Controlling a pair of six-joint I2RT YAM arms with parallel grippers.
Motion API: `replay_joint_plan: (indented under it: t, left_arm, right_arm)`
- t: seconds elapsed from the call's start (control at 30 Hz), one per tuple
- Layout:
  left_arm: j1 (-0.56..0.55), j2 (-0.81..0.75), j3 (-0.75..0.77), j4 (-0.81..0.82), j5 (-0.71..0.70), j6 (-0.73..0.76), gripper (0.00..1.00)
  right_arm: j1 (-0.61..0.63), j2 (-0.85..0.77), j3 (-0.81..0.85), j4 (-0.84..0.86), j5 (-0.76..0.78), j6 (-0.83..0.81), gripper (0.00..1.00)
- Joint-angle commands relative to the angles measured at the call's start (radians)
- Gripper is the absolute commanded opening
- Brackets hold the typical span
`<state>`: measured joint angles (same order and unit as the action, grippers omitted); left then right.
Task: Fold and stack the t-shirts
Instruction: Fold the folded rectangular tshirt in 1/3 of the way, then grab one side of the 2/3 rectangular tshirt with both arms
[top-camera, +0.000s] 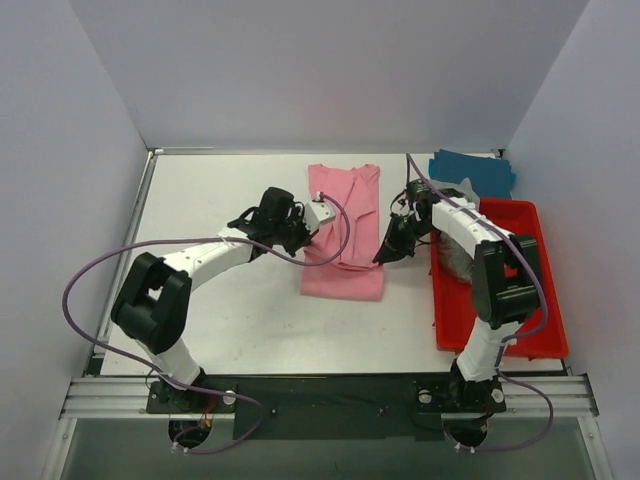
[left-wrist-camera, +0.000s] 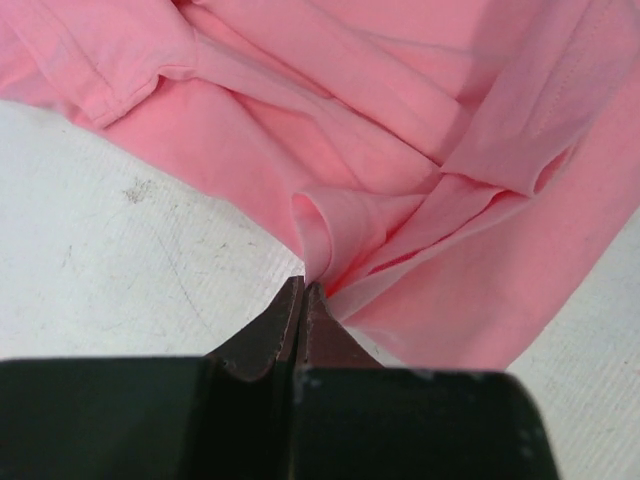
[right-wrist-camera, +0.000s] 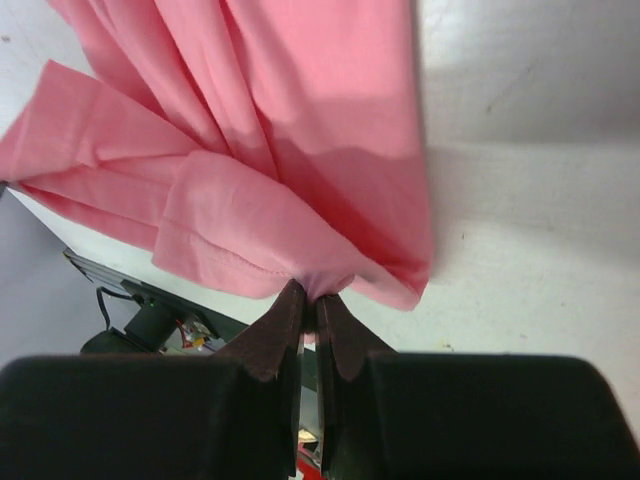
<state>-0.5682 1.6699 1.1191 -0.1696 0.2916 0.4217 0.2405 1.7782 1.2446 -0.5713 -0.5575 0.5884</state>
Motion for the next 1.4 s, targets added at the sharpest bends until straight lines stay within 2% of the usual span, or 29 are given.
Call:
replay_joint_plan:
  t: [0.0, 0.27, 0.47, 0.5, 0.57, 0.6, 0.63, 0.67, 0.77, 0.87, 0.9, 0.93, 0.97, 1.0, 1.03, 1.07, 1.1, 1.17, 1.23, 1.3, 1.33, 1.37]
  left_arm:
    - [-0.002, 0.062, 0.091, 0.044, 0.021, -0.031, 0.0]
    - [0.019, 0.117, 0.113, 0.094, 0.105, -0.028, 0.0]
    - [0.021, 0.142, 0.068, 0.197, 0.046, 0.008, 0.0]
    - [0.021, 0.143, 0.061, 0.206, 0.026, 0.015, 0.0]
    - [0.021, 0.148, 0.038, 0.246, -0.018, 0.032, 0.2]
    - [0.019, 0.149, 0.028, 0.269, -0.035, 0.044, 0.42]
    - [0.019, 0.148, 0.016, 0.304, -0.078, 0.049, 0.51]
    - [0.019, 0.148, 0.018, 0.321, -0.098, 0.063, 0.63]
    - [0.022, 0.142, 0.08, 0.302, -0.215, 0.089, 0.71]
    - [0.05, 0.126, 0.137, 0.208, -0.238, 0.085, 0.71]
    - [0.054, 0.116, 0.16, 0.12, -0.208, 0.081, 0.7]
    - [0.065, 0.113, 0.168, 0.083, -0.183, 0.078, 0.64]
    - [0.068, 0.097, 0.176, 0.005, -0.102, 0.095, 0.55]
    - [0.068, 0.09, 0.173, -0.069, 0.014, 0.113, 0.47]
    - [0.065, 0.071, 0.166, -0.112, 0.068, 0.174, 0.38]
    - [0.061, 0.065, 0.16, -0.18, 0.184, 0.202, 0.35]
    - [0.044, 0.057, 0.159, -0.214, 0.222, 0.231, 0.29]
    - [0.012, 0.059, 0.153, -0.272, 0.297, 0.227, 0.25]
    - [-0.022, 0.053, 0.122, -0.291, 0.339, 0.244, 0.25]
    - [-0.071, 0.039, 0.061, -0.272, 0.319, 0.297, 0.3]
    - [-0.106, 0.034, 0.018, -0.256, 0.27, 0.32, 0.31]
    - [-0.12, 0.033, 0.001, -0.234, 0.239, 0.339, 0.34]
  right_arm:
    - [-0.03, 0.081, 0.102, -0.071, -0.051, -0.052, 0.0]
    - [-0.041, 0.19, 0.18, -0.073, -0.088, -0.058, 0.0]
    - [-0.07, 0.227, 0.196, -0.073, -0.067, -0.064, 0.0]
    - [-0.075, 0.234, 0.203, -0.073, -0.061, -0.064, 0.09]
    - [-0.082, 0.248, 0.223, -0.078, -0.051, -0.068, 0.25]
    - [-0.086, 0.251, 0.242, -0.079, -0.045, -0.07, 0.31]
    - [-0.093, 0.248, 0.251, -0.079, -0.041, -0.073, 0.37]
    - [-0.096, 0.242, 0.275, -0.082, -0.021, -0.082, 0.39]
    - [-0.098, 0.164, 0.303, -0.094, 0.043, -0.12, 0.44]
    - [-0.073, 0.046, 0.189, -0.088, 0.143, -0.168, 0.44]
    - [-0.043, 0.021, 0.156, -0.084, 0.159, -0.176, 0.39]
    - [-0.027, -0.005, 0.086, -0.062, 0.16, -0.189, 0.36]
    - [0.008, -0.011, 0.061, -0.053, 0.136, -0.191, 0.27]
    - [0.04, -0.008, 0.027, -0.039, 0.12, -0.19, 0.23]
    - [0.051, -0.003, 0.01, -0.036, 0.116, -0.171, 0.14]
    - [0.072, -0.002, 0.004, -0.035, 0.116, -0.159, 0.08]
    - [0.075, -0.008, -0.016, -0.033, 0.122, -0.126, 0.08]
    - [0.088, -0.036, -0.066, -0.013, 0.126, -0.079, 0.08]
    - [0.103, -0.071, -0.121, 0.013, 0.149, -0.053, 0.16]
    - [0.109, -0.068, -0.167, 0.037, 0.145, -0.032, 0.28]
    - [0.111, -0.053, -0.178, 0.04, 0.146, -0.027, 0.36]
    - [0.109, -0.046, -0.194, 0.044, 0.163, -0.016, 0.39]
